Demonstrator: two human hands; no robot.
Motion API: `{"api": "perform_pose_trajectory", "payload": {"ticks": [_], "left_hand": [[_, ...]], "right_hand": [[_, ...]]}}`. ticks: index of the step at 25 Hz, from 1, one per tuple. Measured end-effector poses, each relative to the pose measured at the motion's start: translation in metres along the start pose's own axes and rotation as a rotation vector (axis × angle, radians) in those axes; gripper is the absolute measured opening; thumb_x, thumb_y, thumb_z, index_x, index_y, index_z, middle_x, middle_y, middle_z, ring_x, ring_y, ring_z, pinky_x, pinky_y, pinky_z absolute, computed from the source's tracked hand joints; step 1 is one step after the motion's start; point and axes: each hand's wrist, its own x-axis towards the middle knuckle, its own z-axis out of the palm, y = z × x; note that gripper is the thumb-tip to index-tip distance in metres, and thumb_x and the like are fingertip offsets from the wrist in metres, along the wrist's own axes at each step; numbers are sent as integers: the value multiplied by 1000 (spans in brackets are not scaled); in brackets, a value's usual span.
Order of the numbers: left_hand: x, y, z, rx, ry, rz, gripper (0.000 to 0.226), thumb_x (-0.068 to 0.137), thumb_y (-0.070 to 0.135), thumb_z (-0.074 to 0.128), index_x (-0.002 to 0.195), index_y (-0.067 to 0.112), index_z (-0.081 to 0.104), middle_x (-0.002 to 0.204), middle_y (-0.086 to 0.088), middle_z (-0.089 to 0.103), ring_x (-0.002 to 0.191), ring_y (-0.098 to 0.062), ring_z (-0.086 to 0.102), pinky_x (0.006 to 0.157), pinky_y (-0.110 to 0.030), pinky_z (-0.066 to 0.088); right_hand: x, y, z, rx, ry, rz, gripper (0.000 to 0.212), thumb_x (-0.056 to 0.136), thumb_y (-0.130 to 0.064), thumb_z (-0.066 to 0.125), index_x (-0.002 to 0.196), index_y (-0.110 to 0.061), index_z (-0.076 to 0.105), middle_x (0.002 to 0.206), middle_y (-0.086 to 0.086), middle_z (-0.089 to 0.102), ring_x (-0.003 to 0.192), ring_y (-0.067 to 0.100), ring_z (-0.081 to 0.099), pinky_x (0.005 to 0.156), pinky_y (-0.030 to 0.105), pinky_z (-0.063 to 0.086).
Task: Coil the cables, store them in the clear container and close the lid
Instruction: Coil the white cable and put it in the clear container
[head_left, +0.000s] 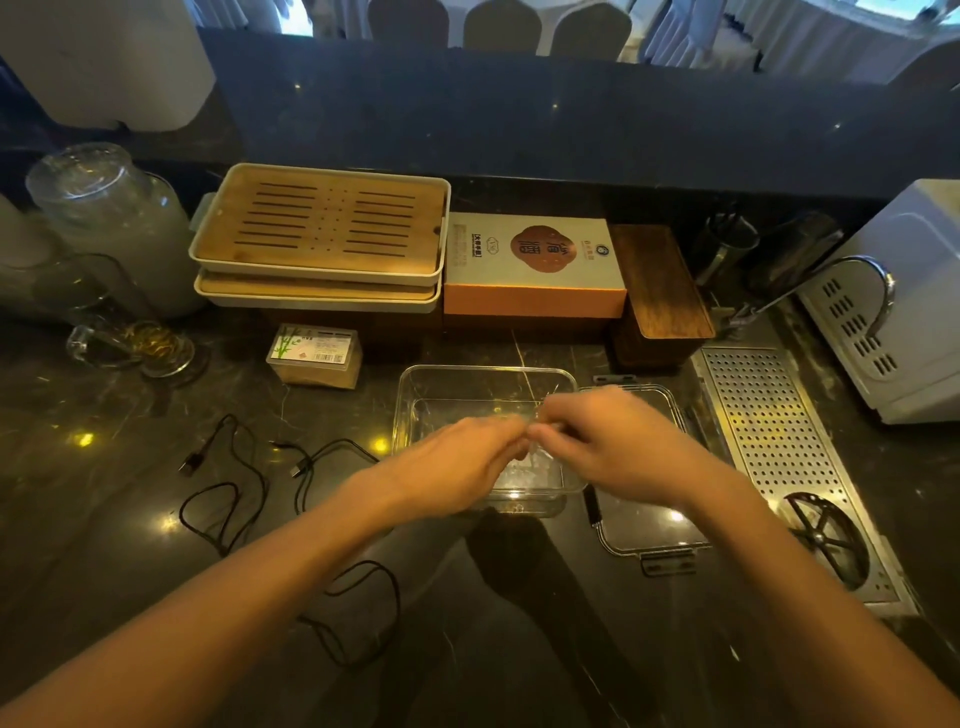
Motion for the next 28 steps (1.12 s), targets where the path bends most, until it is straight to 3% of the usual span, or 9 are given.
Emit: {"api": "perform_pose_trajectory", "payload": {"ticks": [3, 6, 8, 10, 13, 18, 22, 24, 28], "left_hand": [[-2, 4, -11, -66, -109, 55, 26, 107, 29, 41, 118, 18, 63, 114, 5, 67, 105, -4, 61, 95, -26, 49], [-7, 4, -16, -330, -66, 126, 23, 108, 24, 42, 111, 14, 63, 97, 0, 62, 91, -11, 59, 83, -32, 49], [-8, 2, -10, -549, -1, 114, 24, 108, 21, 40, 105, 13, 62, 85, -6, 53, 76, -15, 49, 71, -31, 43], [-7, 3, 0, -837, 59, 49, 27, 108, 21, 37, 101, 13, 61, 78, 0, 49, 71, -13, 43, 68, -28, 39], [-3, 7, 11, -1253, 92, -13, 29, 108, 25, 35, 98, 12, 59, 73, 3, 46, 68, -11, 39, 67, -28, 34], [3, 17, 19, -1572, 165, -115, 29, 109, 30, 35, 117, 9, 53, 71, 1, 42, 66, -12, 36, 68, -29, 34], [3, 22, 20, -1328, 267, -201, 35, 110, 30, 33, 126, 7, 54, 71, 1, 49, 66, -13, 43, 66, -29, 39], [1, 26, 20, -1054, 398, -143, 27, 110, 26, 34, 130, 21, 52, 75, 1, 57, 67, -14, 50, 63, -28, 44], [-3, 30, 20, -828, 523, -17, 20, 109, 21, 35, 119, 16, 52, 79, -3, 54, 65, -16, 50, 58, -28, 43]], "right_hand": [[6, 18, -3, 455, 47, 9, 25, 100, -34, 64, 88, -13, 73, 64, 1, 59, 54, 10, 48, 54, 30, 40], [5, 28, 8, 972, 3, 46, 28, 98, -28, 64, 91, -1, 69, 64, 8, 58, 48, 11, 39, 46, 25, 31], [4, 27, 19, 1205, 34, 50, 22, 96, -27, 65, 92, -6, 67, 73, 23, 54, 45, 10, 36, 42, 21, 28], [3, 23, 29, 1389, 124, 52, 12, 96, -23, 65, 94, -10, 66, 66, 17, 48, 42, 6, 31, 39, 19, 24], [1, 12, 42, 1565, 253, 45, 8, 99, -16, 58, 99, -10, 64, 65, 6, 54, 38, 4, 34, 37, 17, 28], [0, -3, 48, 1518, 425, 39, 18, 94, -16, 63, 109, -5, 62, 81, 10, 67, 39, 7, 44, 39, 21, 44], [-3, -4, 49, 1285, 534, 35, 13, 100, -10, 61, 111, -6, 66, 83, 9, 72, 41, 11, 52, 43, 26, 50], [-3, -5, 47, 1153, 588, 41, 12, 102, -11, 59, 109, -5, 67, 74, 2, 72, 42, 14, 53, 45, 26, 50], [-2, -8, 42, 1057, 613, 34, 13, 103, -14, 59, 107, -5, 67, 75, 0, 71, 45, 19, 53, 45, 30, 51]]}}
